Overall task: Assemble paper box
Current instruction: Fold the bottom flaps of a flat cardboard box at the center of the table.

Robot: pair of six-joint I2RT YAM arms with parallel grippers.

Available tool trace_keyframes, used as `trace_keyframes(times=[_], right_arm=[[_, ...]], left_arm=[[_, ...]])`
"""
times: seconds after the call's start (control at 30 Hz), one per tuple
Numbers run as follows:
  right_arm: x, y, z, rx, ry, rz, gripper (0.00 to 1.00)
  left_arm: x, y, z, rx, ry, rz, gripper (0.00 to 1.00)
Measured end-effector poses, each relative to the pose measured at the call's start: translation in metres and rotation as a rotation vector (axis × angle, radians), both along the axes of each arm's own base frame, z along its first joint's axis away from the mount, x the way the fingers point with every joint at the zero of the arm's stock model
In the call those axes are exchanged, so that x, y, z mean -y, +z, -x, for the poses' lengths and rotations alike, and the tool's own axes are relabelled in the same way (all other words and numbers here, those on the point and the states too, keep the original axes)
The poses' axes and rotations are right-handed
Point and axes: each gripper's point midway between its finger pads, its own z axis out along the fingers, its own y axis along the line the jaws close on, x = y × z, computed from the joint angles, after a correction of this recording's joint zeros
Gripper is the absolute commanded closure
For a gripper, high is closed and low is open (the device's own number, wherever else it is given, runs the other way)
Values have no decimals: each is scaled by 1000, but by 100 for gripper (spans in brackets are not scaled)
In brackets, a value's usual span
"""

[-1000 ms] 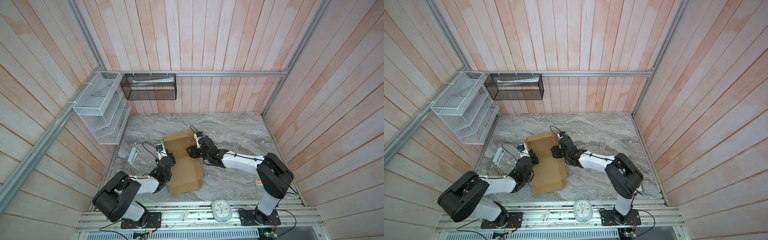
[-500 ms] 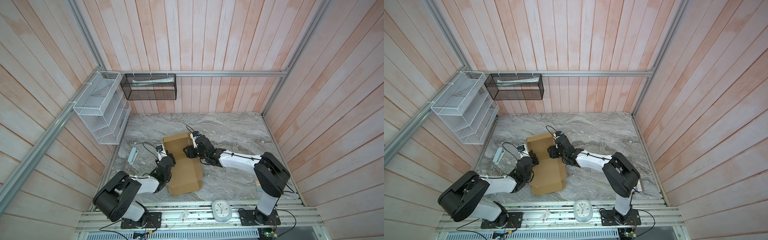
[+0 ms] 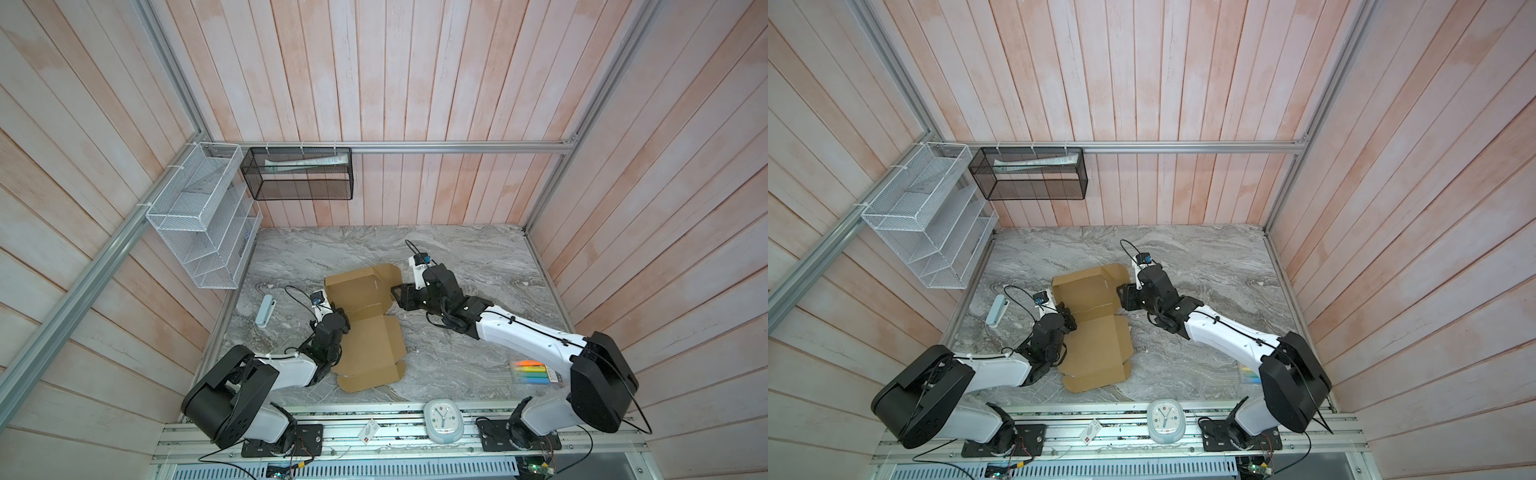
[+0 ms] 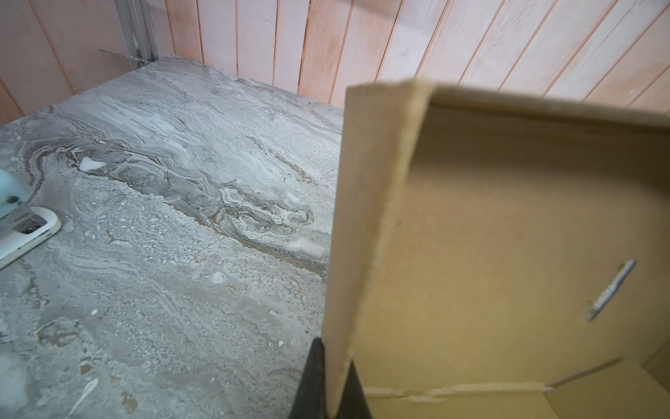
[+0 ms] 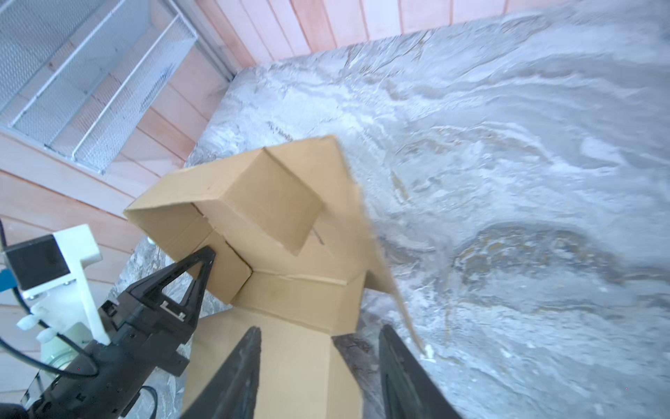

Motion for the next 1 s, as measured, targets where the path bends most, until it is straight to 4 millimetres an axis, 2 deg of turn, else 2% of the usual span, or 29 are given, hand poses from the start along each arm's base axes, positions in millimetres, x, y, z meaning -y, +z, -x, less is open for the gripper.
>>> trace_keyframes(times=[0.1,0.23,0.37,0.47,0.53,0.73,0.87,1.0], right_arm=[[36,8,-16,37,-70,8,50],[73,6,-34,73,-129,57,51],[103,-3,-53,74,-168,94,51],[118,-21,-68,39,-172,124,51],[116,-36,-78,13,-140,150,51],[87,-70,-86,-32,51,199,51],[76,-83,-79,-43,151,195,51],[63,-85,-76,-38,235,180,51]], left_arm=[[-2,6,1,4,-6,11,100],[-4,11,3,-6,-23,22,100],[-4,11,5,-25,-45,23,100],[-3,6,7,-52,-64,18,100],[-2,5,7,-66,-76,10,100],[4,12,-2,-68,-102,13,100],[11,14,-9,-77,-118,16,100],[15,13,-13,-86,-127,11,100]])
